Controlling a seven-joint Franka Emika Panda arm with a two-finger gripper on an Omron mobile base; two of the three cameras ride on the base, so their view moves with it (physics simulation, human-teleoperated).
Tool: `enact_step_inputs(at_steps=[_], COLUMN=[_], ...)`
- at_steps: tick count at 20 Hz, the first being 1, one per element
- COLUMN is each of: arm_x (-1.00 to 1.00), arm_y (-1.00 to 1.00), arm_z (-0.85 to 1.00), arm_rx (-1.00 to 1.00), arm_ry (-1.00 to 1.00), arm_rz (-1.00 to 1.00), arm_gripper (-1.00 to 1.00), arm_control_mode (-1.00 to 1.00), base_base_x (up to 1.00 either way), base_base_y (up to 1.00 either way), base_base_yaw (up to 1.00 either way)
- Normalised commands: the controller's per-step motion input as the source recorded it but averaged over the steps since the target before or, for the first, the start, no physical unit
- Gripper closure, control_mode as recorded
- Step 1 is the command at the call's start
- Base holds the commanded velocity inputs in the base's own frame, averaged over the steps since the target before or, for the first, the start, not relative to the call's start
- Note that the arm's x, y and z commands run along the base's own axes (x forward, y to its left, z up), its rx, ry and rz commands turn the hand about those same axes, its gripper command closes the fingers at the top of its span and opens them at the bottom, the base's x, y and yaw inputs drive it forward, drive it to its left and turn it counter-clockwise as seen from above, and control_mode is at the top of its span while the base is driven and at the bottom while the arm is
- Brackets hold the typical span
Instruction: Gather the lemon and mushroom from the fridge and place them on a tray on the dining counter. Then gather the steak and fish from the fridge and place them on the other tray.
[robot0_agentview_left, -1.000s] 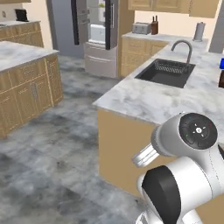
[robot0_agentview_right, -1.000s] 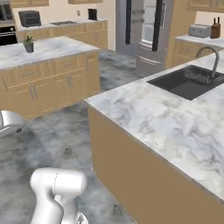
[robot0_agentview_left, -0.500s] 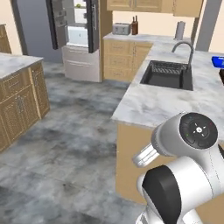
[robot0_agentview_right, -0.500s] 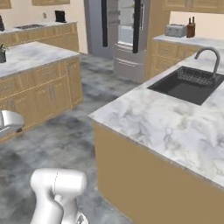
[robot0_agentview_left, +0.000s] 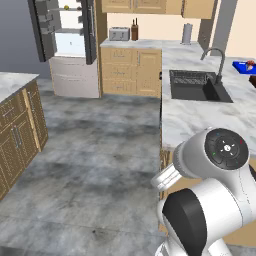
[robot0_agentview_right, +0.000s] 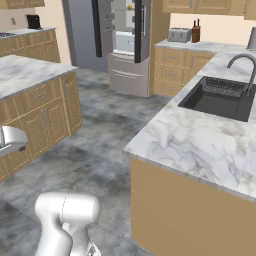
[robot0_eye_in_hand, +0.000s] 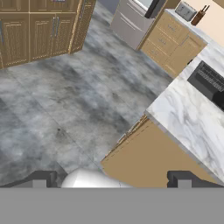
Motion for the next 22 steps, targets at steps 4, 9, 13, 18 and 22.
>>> enact_step_inputs(at_steps=[4,9,13,18,22], arm_x=[0.0,0.0,0.0,0.0,0.0], arm_y=[0.0,0.0,0.0,0.0,0.0], arm_z=[0.0,0.0,0.0,0.0,0.0], arm_rx=[0.0,0.0,0.0,0.0,0.0], arm_ry=[0.0,0.0,0.0,0.0,0.0], arm_rz=[0.0,0.0,0.0,0.0,0.0], arm_gripper=[-1.0,-1.0,-1.0,-1.0,-1.0], arm_control_mode=[1.0,1.0,1.0,1.0,1.0], base_base_x=[0.65,0.73,0.84,0.89,0.97], base_base_y=[1.0,1.0,1.0,0.81,0.39], base_base_yaw=[-0.34,-0.32,-0.26,-0.21,-0.07])
